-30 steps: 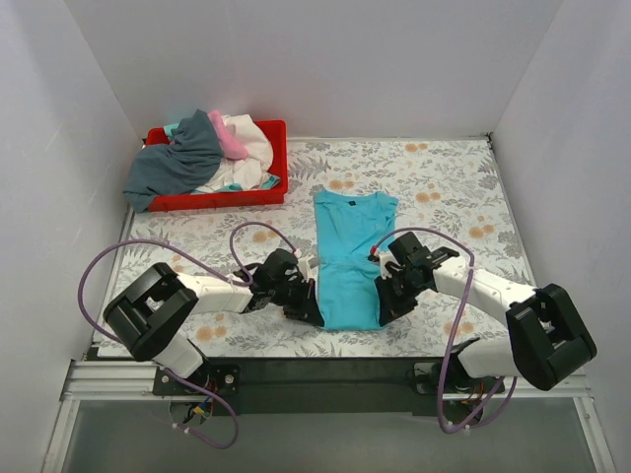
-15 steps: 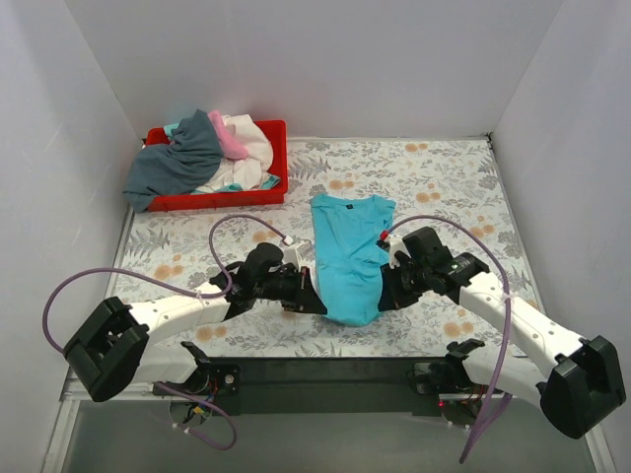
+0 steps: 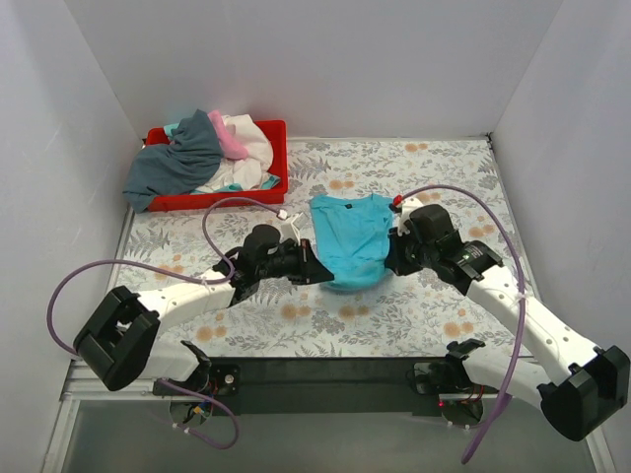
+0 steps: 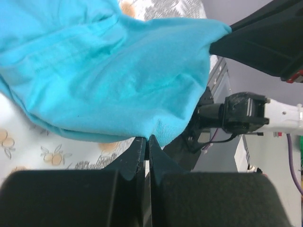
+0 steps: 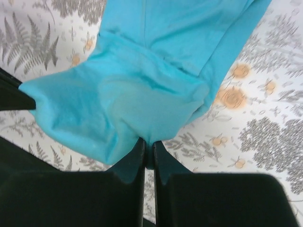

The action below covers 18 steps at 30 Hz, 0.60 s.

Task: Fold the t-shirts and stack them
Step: Fold the tshirt

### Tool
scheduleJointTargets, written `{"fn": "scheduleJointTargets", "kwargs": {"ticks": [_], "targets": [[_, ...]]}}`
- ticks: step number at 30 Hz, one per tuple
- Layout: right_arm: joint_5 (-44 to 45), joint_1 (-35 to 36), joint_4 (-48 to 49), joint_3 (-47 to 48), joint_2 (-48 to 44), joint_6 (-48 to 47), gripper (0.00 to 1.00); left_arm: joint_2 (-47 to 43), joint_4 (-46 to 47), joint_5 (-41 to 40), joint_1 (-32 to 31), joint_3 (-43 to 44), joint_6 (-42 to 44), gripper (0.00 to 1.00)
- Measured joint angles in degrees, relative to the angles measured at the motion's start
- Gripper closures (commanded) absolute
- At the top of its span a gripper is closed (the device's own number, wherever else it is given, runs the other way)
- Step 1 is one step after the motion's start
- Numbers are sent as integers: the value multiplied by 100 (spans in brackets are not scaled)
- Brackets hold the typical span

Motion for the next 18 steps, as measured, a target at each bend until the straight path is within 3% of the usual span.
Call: {"fn": "scheduleJointTargets", "kwargs": {"ticks": [7,18], "targets": [[367,-11,299,387,337,-140,99,76,-164,7,74,743,404,100],[-433,-11,-345,396,-57,-304,99,-557,-1008,404,76,522,599,100]]}}
